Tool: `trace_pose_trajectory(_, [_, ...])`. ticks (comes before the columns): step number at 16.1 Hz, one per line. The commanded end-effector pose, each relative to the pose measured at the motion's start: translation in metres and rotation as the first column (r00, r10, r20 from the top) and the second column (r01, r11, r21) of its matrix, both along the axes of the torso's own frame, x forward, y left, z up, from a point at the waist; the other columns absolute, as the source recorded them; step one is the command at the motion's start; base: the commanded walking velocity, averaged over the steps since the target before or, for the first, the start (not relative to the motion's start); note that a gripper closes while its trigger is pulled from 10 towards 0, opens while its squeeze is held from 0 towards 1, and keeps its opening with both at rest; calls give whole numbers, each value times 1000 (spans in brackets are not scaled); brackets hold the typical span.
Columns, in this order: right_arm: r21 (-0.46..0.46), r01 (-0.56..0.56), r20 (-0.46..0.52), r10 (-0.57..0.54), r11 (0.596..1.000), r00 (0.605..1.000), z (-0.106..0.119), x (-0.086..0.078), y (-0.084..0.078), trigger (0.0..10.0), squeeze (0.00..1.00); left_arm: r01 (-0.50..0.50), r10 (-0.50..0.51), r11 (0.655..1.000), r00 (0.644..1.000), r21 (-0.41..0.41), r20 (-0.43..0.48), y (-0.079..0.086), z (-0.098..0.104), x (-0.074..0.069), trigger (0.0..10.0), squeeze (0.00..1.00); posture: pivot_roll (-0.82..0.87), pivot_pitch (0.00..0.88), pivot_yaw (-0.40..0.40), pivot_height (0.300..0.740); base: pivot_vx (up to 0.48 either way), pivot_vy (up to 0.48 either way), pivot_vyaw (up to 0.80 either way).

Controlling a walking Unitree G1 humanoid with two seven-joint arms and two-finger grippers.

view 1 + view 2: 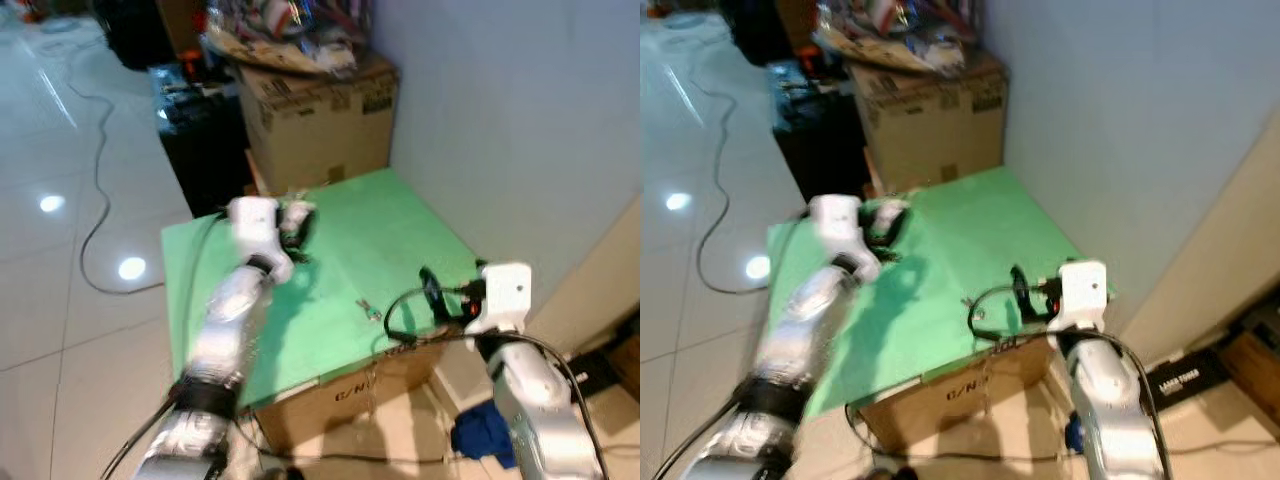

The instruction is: Hang keys on a hook

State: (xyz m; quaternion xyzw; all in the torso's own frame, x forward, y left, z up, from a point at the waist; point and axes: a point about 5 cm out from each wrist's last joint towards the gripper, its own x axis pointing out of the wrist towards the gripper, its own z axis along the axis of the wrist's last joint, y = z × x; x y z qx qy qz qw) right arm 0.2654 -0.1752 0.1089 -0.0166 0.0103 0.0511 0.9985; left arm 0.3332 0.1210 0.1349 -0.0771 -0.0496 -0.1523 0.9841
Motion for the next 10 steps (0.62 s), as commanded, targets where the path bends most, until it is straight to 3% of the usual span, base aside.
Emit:
trace_pose_trajectory(1, [-5, 19, 35, -19, 1000, 999, 4, -2, 7, 10000, 0, -54, 55, 998, 998, -23, 37, 18, 8, -11, 0, 0, -47, 0, 78, 736, 0, 0, 0])
trace_pose_trajectory(2, [-4, 11, 41, -11, 1000, 999, 5, -2, 9, 10000, 0, -55, 56, 998, 998, -31, 17, 20, 6, -14, 1765, 0, -47, 0, 78, 736, 0, 0, 0])
trace_pose_trajectory(3, [-11, 9, 61, -9, 1000, 998, 9, 4, 13, 10000, 0, -99, 99, 995, 995, 3, -30, 21, -4, -16, 10000, 0, -40, 0, 73, 736, 0, 0, 0])
trace_pose_trajectory(6, [-5, 47, 70, -47, 999, 996, 10, 12, 6, 10000, 0, -108, 109, 994, 993, 10, -40, 13, -6, -20, 10000, 0, -38, 0, 73, 736, 0, 0, 0])
trace_pose_trajectory(9, [-7, 81, 86, -80, 997, 993, 11, 11, 0, 10000, 0, -155, 157, 987, 985, 36, -65, 22, -17, -29, 10000, 0, -47, 0, 86, 736, 0, 0, 0])
trace_pose_trajectory(10, [-41, 103, 161, -95, 994, 982, 19, 9, -3, 10000, 0, -198, 200, 979, 979, 56, -28, 30, -18, -34, 10000, 0, -50, 0, 87, 736, 0, 0, 0])
